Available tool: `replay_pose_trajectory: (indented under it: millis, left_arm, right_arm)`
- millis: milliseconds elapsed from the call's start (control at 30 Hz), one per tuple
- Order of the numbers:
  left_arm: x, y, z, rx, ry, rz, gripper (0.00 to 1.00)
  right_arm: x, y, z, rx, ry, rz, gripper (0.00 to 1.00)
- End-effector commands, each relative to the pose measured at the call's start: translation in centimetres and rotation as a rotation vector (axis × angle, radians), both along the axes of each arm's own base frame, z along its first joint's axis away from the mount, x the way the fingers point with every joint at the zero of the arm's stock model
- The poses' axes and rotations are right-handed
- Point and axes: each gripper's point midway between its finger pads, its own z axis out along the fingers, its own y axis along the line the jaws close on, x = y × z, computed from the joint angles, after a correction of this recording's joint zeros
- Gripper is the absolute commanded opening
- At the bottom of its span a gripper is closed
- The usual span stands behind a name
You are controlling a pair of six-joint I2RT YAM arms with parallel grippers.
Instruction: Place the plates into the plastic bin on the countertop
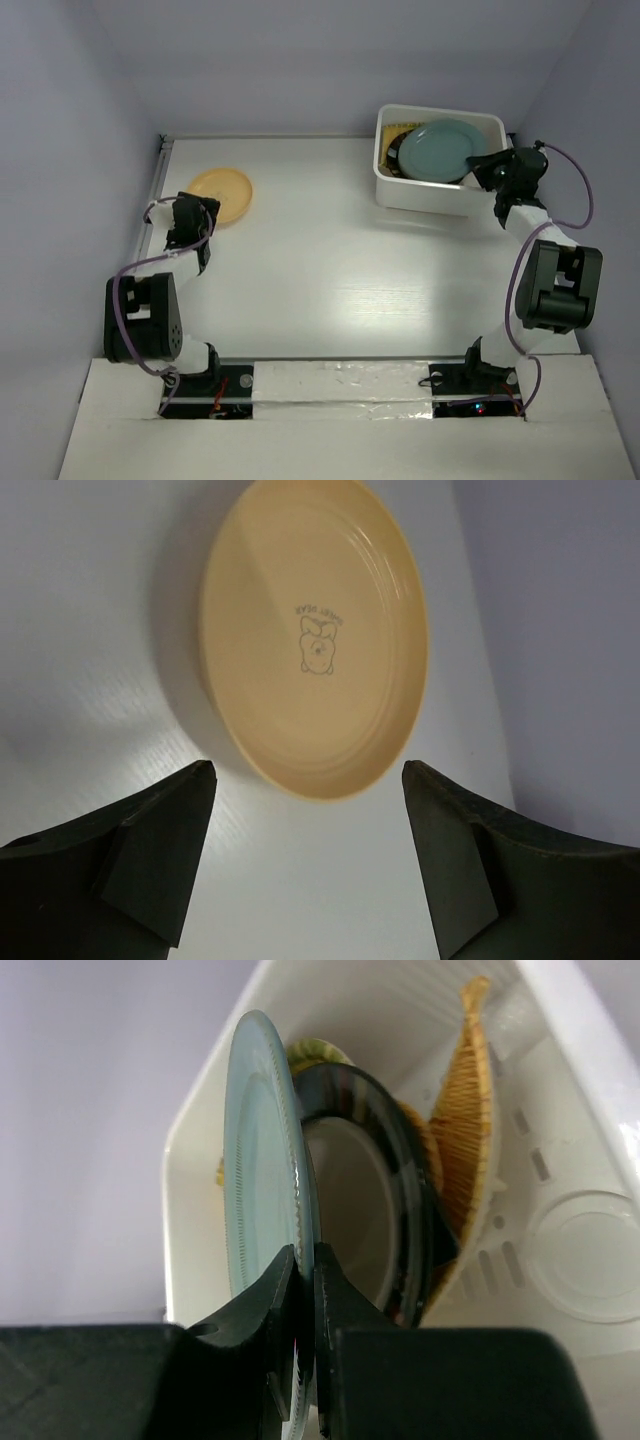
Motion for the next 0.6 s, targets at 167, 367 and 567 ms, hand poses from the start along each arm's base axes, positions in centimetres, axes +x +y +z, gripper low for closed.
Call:
replay_pose_trajectory:
  millis: [167,367,567]
  left_arm:
    - [2.8,0.7,-3.0,0.022,0.159,-0.008,0.63]
    - [2.6,0.8,-4.9,0.02,0.211,-0.001,0.6]
    - [3.3,1.3,-5.4,0.02,0.232,0.007,0.54]
  right_arm:
    - [0.2,-0.4,4.6,-0.053,-0.11,-0.01,0.6]
    - [-1.6,-0.7,6.3,-0.083,-0.132,-0.044,0.85]
    - [-4.9,-0.3,9.0,-0.098,-0.205,-0.064,0.84]
